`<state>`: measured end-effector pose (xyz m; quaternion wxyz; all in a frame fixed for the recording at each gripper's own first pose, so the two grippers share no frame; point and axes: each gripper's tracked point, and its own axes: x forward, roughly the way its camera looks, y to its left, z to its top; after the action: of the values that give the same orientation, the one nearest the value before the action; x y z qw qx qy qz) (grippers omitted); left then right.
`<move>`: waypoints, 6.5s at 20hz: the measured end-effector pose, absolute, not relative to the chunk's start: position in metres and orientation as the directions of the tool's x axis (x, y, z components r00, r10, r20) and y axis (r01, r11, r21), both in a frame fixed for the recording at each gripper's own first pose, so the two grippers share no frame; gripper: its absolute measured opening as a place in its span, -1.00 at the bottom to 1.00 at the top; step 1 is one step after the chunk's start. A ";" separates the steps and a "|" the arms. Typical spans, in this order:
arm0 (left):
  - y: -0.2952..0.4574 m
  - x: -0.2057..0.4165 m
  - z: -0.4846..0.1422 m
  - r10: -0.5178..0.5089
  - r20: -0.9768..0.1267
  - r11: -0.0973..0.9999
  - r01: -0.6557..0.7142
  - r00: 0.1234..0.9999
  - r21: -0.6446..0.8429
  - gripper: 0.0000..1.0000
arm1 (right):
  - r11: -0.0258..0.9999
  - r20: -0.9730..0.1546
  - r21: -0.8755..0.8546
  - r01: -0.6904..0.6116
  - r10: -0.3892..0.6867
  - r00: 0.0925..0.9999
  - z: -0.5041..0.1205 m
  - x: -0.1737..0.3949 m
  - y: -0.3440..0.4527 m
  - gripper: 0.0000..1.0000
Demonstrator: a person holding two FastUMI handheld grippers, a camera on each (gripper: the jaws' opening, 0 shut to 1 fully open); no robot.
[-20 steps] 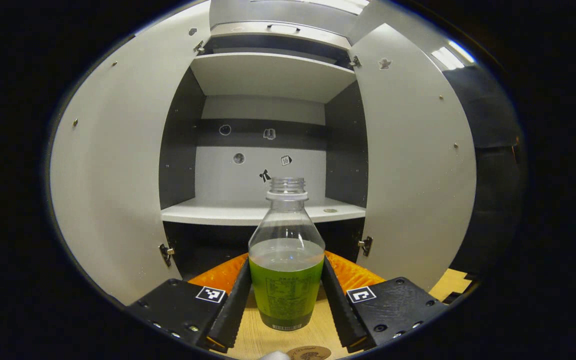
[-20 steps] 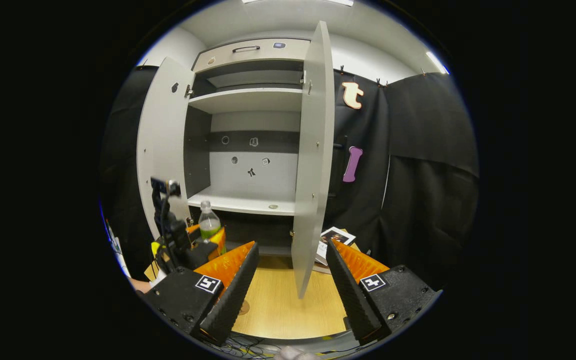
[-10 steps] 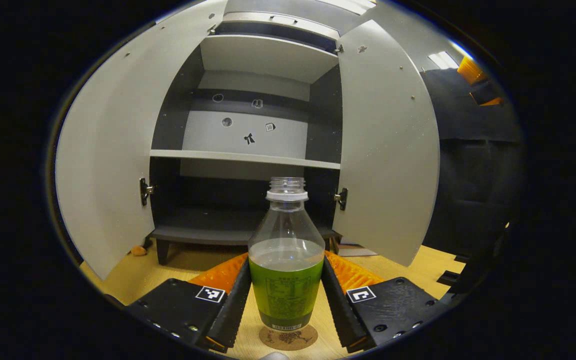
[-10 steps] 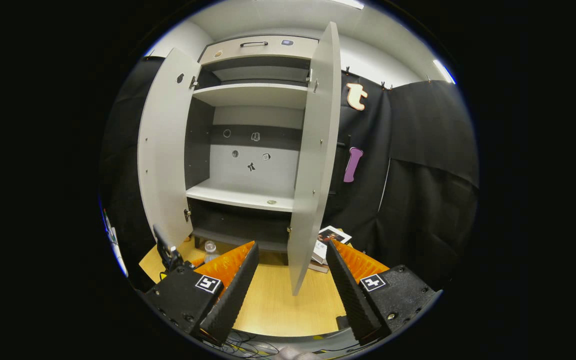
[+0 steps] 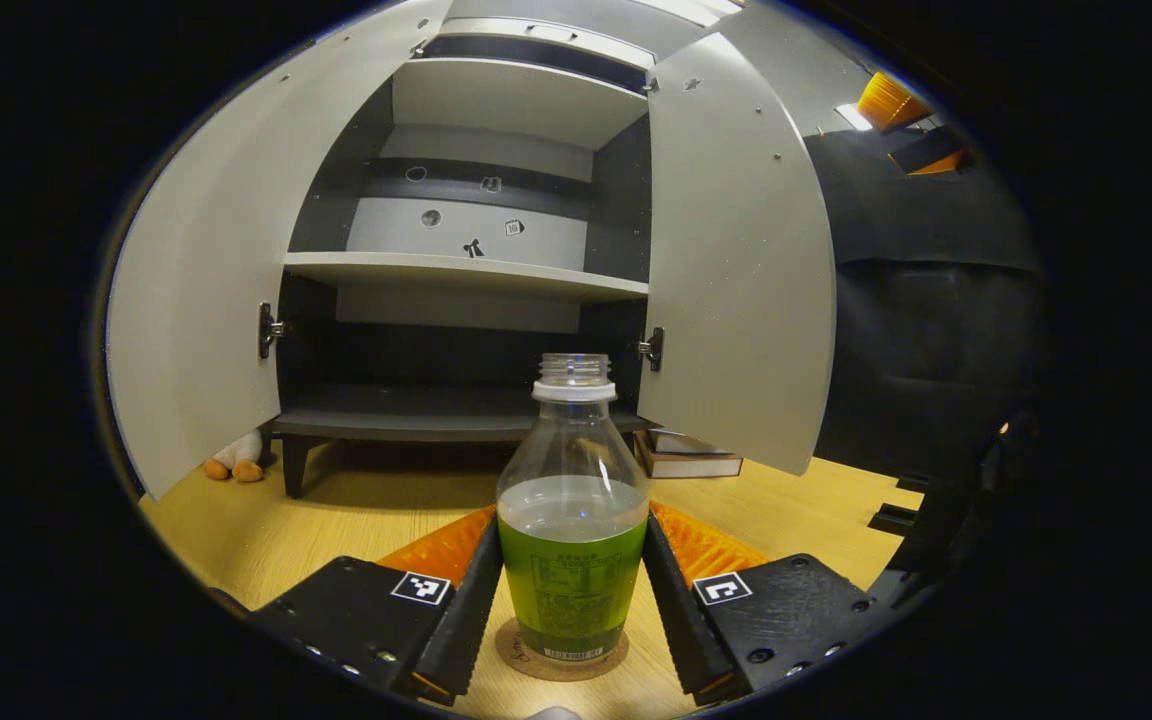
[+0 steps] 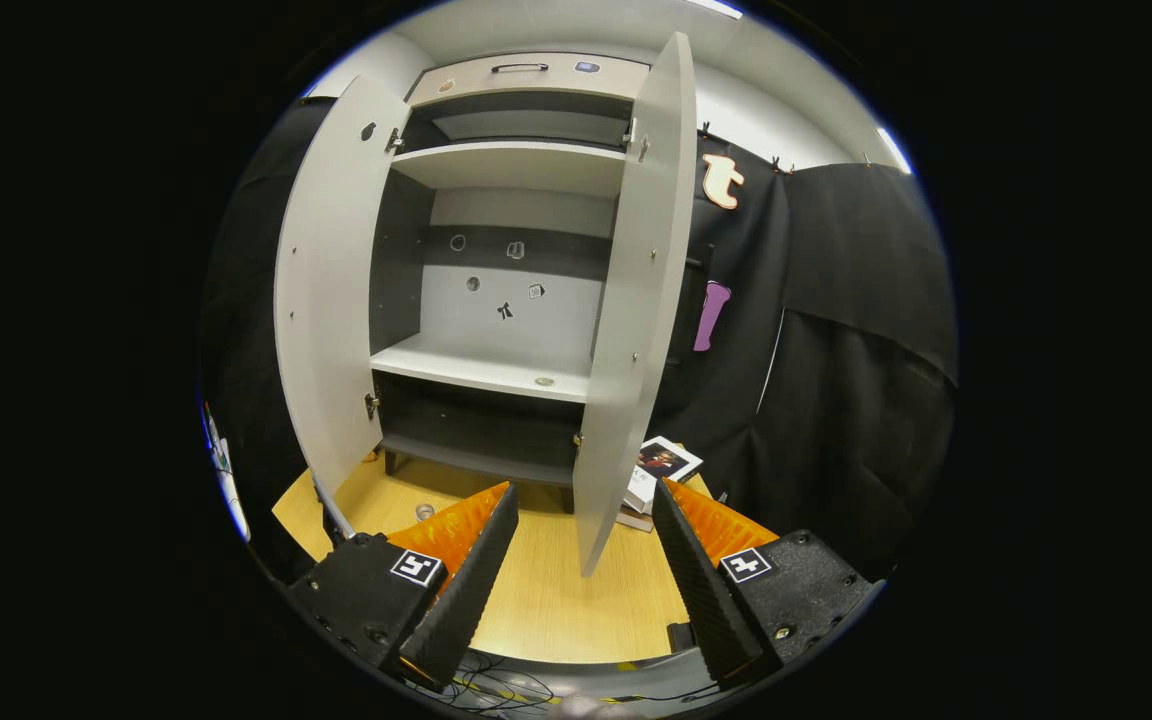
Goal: Grasp the bottle in the cabinet with the left hand and place it on the coaster, then close the right door with the right hand and the left door with the left hand.
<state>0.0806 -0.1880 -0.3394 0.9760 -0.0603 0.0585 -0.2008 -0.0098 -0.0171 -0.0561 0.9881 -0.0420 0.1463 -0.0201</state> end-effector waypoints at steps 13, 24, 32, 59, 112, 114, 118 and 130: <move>-0.180 0.079 -0.349 -0.406 -0.104 0.911 0.394 0.908 -0.119 0.54 | 0.996 -0.325 -0.086 0.032 -0.059 0.944 -0.069 -0.011 -0.025 0.67; -0.177 0.082 -0.275 -0.378 -0.030 0.924 0.374 0.925 -0.080 0.88 | 0.997 -0.309 -0.070 0.027 -0.047 0.950 -0.063 -0.020 -0.024 0.67; -0.152 0.080 -0.182 -0.349 -0.031 0.932 0.344 0.937 -0.110 0.88 | 1.000 -0.261 -0.010 0.023 -0.025 0.965 -0.051 -0.017 -0.016 0.67; -0.012 -0.019 -0.066 0.061 -0.088 0.998 -0.062 0.994 -0.014 0.87 | 0.983 -0.070 0.063 0.174 -0.170 0.983 0.025 0.060 -0.175 0.67; 0.020 0.030 -0.053 -0.036 -0.057 0.997 0.033 0.998 -0.064 0.96 | 0.979 -0.069 0.059 -0.193 0.197 0.978 0.023 0.070 0.043 0.64; 0.041 0.031 -0.052 -0.010 -0.050 0.999 0.008 0.999 -0.037 0.88 | 0.981 -0.085 0.066 -0.182 0.188 0.979 0.012 0.061 0.046 0.64; 0.094 0.031 -0.054 0.063 -0.053 0.998 -0.064 0.997 -0.015 0.88 | 0.988 -0.121 0.053 -0.148 0.154 0.981 -0.003 0.045 0.048 0.64; 0.228 0.090 -0.009 0.296 0.020 0.952 -0.297 0.955 0.079 0.87 | 0.987 -0.186 0.042 -0.152 0.157 0.970 -0.026 0.013 0.049 0.65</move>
<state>0.0901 0.2280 -0.0085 0.9878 0.0407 -0.0037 0.1500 0.0131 0.0491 -0.0260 0.9923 0.0137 0.0949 0.0780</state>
